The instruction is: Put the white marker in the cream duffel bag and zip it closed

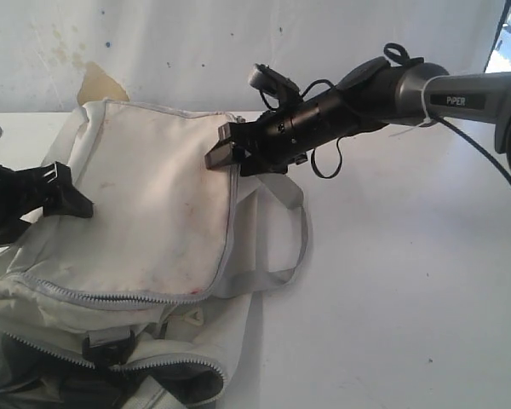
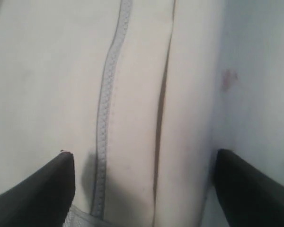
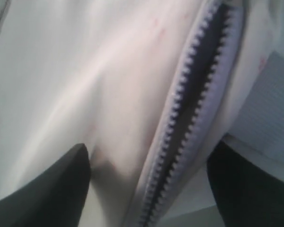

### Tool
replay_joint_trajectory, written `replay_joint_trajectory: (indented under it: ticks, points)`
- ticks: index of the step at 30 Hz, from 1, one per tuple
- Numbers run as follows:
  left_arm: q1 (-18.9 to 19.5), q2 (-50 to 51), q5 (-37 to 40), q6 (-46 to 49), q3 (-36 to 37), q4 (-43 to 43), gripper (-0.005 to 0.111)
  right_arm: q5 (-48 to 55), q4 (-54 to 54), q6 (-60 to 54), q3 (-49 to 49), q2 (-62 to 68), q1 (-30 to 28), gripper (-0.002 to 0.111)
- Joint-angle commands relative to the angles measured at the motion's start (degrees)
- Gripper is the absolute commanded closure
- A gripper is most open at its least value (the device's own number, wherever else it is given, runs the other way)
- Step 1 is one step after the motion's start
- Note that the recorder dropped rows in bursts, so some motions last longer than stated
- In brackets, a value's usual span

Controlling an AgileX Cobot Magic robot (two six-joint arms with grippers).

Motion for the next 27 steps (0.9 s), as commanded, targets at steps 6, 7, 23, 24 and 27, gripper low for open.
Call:
replay_joint_trajectory:
  ticks: [6, 7, 23, 24, 27]
  points:
    - [-0.2, 0.5, 1.8, 0.2, 0.1, -3.4, 0.093, 1.5, 0.0, -0.7, -0.2, 0.1, -0.2, 0.108]
    - [-0.2, 0.5, 1.9, 0.2, 0.1, -3.5, 0.107, 1.5, -1.1, 0.5, -0.2, 0.1, -0.4, 0.108]
    - [-0.1, 4.0, 1.1, -3.3, -22.6, -5.4, 0.106, -4.9, -33.3, 35.9, 10.8, -19.2, -1.2, 0.108]
    - [-0.1, 4.9, 2.2, -3.3, -23.6, -5.4, 0.106, -5.3, -34.4, 37.1, 12.0, -20.5, -1.2, 0.108]
    - [-0.1, 8.5, 6.0, -2.2, -28.0, -5.4, 0.106, -6.4, -36.0, 40.5, 16.3, -23.8, -1.2, 0.108]
